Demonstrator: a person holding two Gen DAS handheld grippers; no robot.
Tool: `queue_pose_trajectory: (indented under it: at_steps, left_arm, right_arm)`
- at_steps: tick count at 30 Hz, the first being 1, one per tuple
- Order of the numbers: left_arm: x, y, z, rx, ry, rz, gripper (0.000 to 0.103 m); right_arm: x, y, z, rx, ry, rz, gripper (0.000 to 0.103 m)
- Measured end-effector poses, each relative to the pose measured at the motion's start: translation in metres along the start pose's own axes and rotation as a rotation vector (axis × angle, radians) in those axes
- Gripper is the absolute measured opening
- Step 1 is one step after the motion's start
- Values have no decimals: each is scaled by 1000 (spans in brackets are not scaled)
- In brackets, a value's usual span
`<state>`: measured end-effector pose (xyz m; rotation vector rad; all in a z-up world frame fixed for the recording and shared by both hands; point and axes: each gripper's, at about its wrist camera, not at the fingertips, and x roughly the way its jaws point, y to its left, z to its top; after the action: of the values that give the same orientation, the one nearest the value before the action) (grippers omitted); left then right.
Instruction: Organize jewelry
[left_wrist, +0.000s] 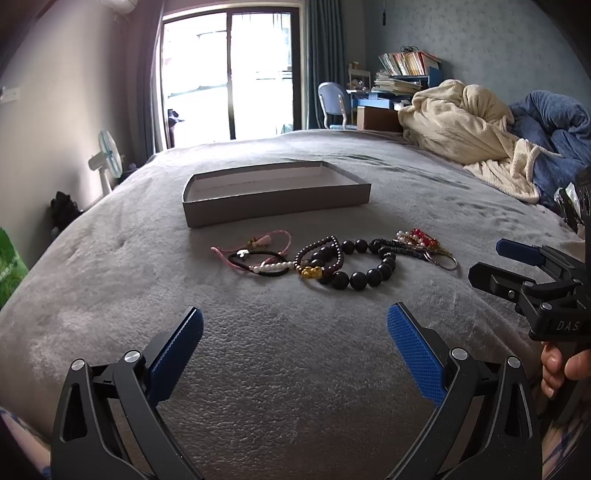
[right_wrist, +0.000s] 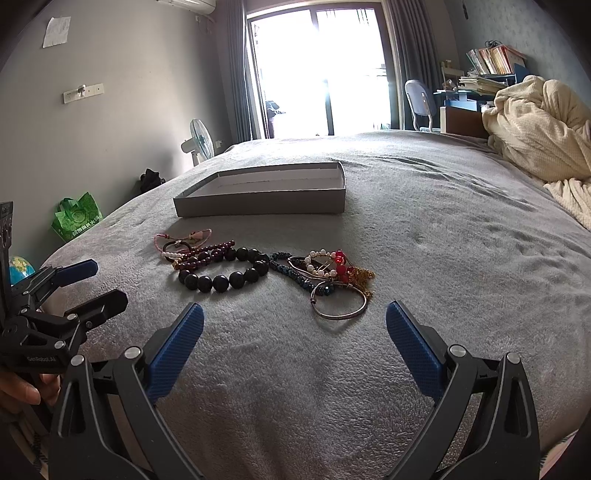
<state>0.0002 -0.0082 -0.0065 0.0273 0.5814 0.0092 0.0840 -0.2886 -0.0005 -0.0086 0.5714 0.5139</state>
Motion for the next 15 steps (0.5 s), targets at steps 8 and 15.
queue_pose_trajectory:
  at_steps: [8,15]
  left_arm:
    - [2,-1,1,4,10,-9,99]
    - [3,-4,1,19,25,-32,99]
  right_arm:
    - [0,1,-2,3,3,0,98]
    - [-1,0,-1,4,4,0,98]
